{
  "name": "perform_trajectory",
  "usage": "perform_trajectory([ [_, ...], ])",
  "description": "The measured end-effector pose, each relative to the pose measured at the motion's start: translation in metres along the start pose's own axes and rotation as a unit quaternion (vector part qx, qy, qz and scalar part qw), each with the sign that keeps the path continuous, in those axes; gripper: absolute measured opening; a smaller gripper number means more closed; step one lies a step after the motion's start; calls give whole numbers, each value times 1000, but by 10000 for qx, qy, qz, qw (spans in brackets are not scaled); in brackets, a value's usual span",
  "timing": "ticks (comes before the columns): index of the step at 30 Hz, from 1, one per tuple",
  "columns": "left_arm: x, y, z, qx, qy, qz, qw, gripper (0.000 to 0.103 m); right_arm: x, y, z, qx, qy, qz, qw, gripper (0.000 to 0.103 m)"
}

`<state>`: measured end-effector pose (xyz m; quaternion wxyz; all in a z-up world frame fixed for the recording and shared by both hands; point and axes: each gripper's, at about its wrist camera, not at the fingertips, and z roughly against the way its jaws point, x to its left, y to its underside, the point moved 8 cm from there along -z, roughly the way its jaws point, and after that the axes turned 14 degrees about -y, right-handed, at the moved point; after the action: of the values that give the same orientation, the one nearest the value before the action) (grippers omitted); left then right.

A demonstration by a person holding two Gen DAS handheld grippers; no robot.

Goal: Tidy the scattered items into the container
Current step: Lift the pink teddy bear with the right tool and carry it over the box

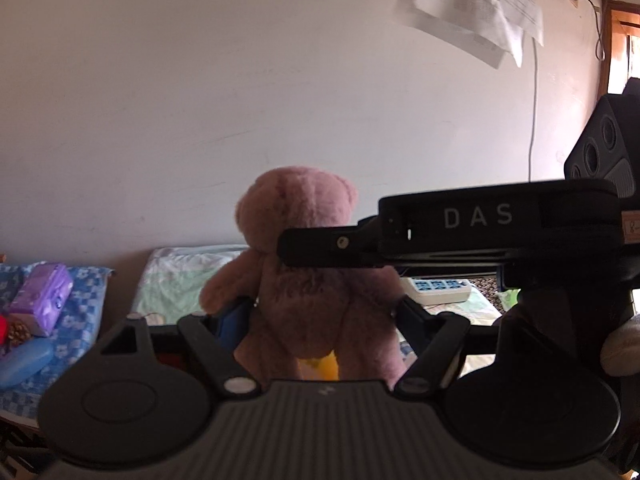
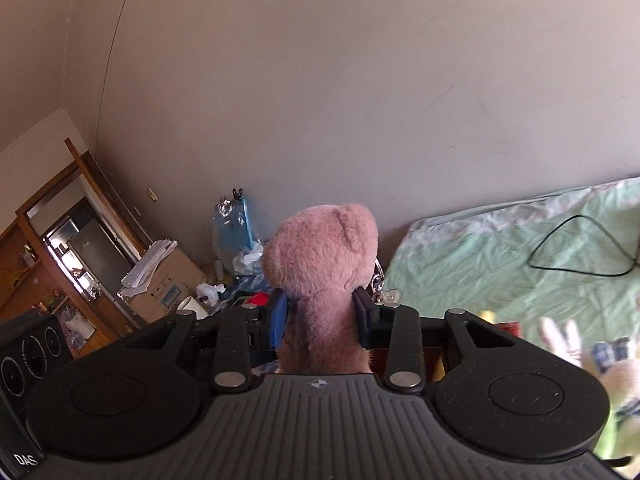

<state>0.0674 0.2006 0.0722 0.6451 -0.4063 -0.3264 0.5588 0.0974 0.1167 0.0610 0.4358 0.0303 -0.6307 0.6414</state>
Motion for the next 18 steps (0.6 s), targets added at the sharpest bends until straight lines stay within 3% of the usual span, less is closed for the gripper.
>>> perform_trajectory([
  [7,43,22,-27,378,166,-81,9991,76,1,19,-48,154,207,129,9996,35],
  [11,50,45,-48,657,236,-252,9972,76,-13,33,-61,259,341,65,9991,34],
  [18,57,74,-85,1176,203,-519,9915,73,-32,54,-82,491,214,75,9985,28],
])
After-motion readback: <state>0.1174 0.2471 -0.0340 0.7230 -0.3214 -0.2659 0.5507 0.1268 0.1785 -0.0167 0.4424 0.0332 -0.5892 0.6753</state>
